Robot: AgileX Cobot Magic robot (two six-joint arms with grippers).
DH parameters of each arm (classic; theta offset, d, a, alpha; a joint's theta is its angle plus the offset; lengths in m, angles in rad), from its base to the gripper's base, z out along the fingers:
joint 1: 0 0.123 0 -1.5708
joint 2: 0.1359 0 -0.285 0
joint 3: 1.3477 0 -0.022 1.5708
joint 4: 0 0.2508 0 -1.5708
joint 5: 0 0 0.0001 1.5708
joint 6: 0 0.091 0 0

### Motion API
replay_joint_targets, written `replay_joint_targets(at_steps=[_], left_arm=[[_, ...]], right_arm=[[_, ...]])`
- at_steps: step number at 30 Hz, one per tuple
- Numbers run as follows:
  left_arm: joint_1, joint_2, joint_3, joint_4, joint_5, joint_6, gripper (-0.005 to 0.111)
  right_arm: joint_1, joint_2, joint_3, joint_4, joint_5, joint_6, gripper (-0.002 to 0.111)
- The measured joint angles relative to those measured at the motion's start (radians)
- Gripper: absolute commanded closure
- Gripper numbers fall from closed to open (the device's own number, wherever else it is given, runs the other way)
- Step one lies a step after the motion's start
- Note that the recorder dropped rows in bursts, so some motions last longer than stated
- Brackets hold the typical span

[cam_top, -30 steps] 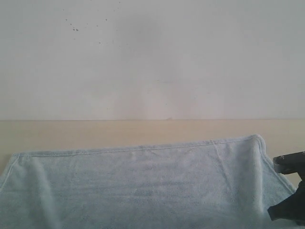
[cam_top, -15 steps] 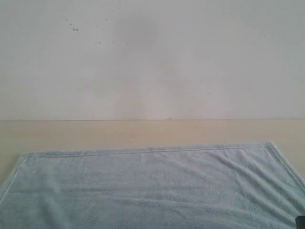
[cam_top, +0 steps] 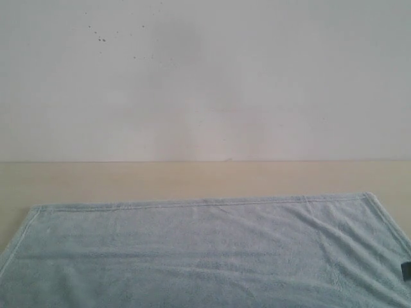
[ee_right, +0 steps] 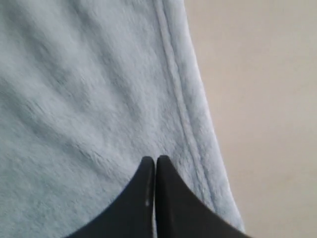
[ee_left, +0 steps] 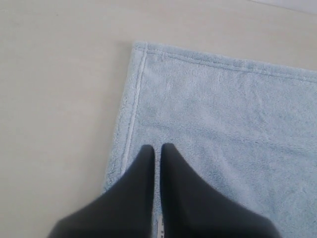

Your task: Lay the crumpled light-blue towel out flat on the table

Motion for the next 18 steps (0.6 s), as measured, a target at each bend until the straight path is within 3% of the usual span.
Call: replay_joint_targets(at_steps=[12,18], left_arm=[[0.000,-0.177,0.000,0.048,-0.013,0.002,0.103],[0.000,-0.300,0.001,0.055,0.027,0.002,0.103]], right_arm=[[0.013,-0.269,0.000,0.013,-0.217,0.005,0.108],[0.101,-0.367,0.000,0.004,-0.321,-0.028,0.108]])
